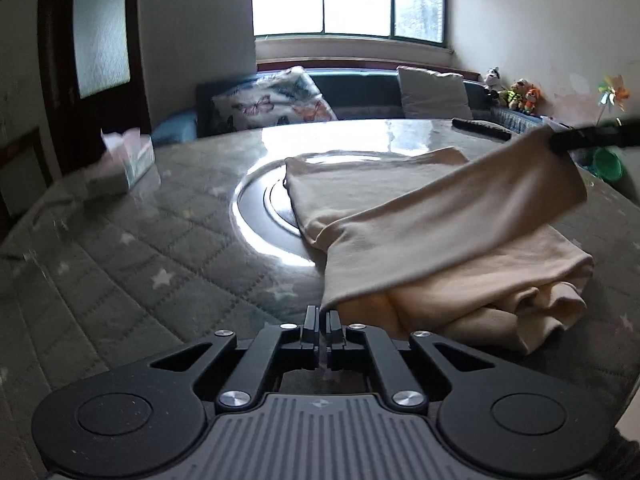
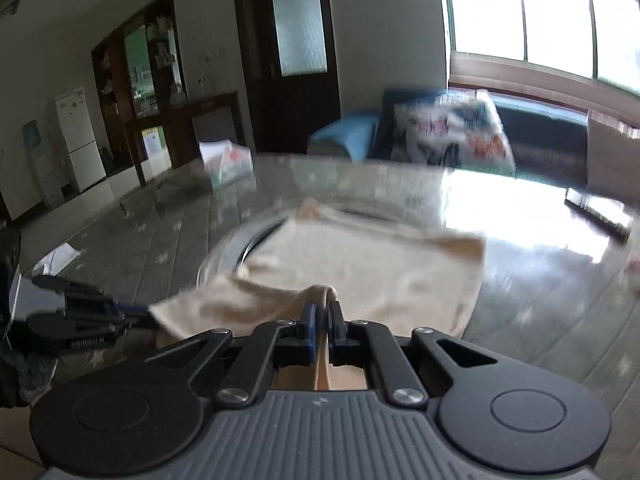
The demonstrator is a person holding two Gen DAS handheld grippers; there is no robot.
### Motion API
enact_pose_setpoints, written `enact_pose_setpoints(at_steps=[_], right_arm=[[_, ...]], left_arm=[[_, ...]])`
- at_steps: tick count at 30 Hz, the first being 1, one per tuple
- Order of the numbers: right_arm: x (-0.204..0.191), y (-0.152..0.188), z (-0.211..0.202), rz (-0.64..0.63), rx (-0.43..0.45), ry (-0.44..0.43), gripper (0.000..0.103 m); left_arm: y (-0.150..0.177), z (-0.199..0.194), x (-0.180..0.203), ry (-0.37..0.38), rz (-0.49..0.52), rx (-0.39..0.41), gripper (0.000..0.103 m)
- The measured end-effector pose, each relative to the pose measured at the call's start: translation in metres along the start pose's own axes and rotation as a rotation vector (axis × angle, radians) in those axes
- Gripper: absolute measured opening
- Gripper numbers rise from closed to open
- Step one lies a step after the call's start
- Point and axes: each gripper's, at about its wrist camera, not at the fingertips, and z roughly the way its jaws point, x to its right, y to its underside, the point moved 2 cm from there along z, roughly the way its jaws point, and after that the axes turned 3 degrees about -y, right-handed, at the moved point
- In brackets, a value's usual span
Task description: Fold clothes
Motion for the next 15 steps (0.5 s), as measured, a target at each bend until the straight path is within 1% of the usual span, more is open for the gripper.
enact_pose_setpoints(at_steps=[2, 3, 5, 7, 9, 10, 11, 13, 15], right_arm=[[0.004, -0.004, -0.003, -0.009, 0.014, 0.027, 0.005], [0.009, -0.004, -0.001, -0.002, 0.008, 0.046, 0.005], [0.018, 0.005, 0.009, 0.015, -0.023, 0.067, 0.005], [0.027, 0.02, 0.026, 0.019, -0.058, 0.105, 0.005], [0.037, 0.035, 0.041, 0.07, -0.12, 0.095, 0.006], [0.041, 0.041, 0.045, 0.088, -0.138, 0.094, 0.006], [0.042, 0.044, 0.047, 0.083, -0.146, 0.107, 0.006], [0.045, 0.044, 0.042, 0.083, -0.135, 0.115, 0.007], [0.047, 0.038, 0.033, 0.085, -0.106, 0.108, 0.008]], left_arm=[[0.001, -0.004, 0.004, 0.0, 0.031, 0.011, 0.002], [0.002, -0.005, 0.007, -0.007, 0.05, 0.013, 0.002], [0.003, -0.005, 0.011, -0.008, 0.077, 0.008, 0.002], [0.005, -0.004, 0.012, -0.008, 0.092, -0.009, 0.002], [0.007, -0.003, 0.009, -0.009, 0.095, -0.032, 0.002], [0.007, -0.003, 0.007, -0.002, 0.096, -0.042, 0.003], [0.006, -0.005, 0.004, 0.004, 0.091, -0.049, 0.007], [0.003, -0.011, 0.001, 0.006, 0.093, -0.047, 0.007], [-0.005, -0.015, -0.002, -0.007, 0.101, -0.026, 0.007]])
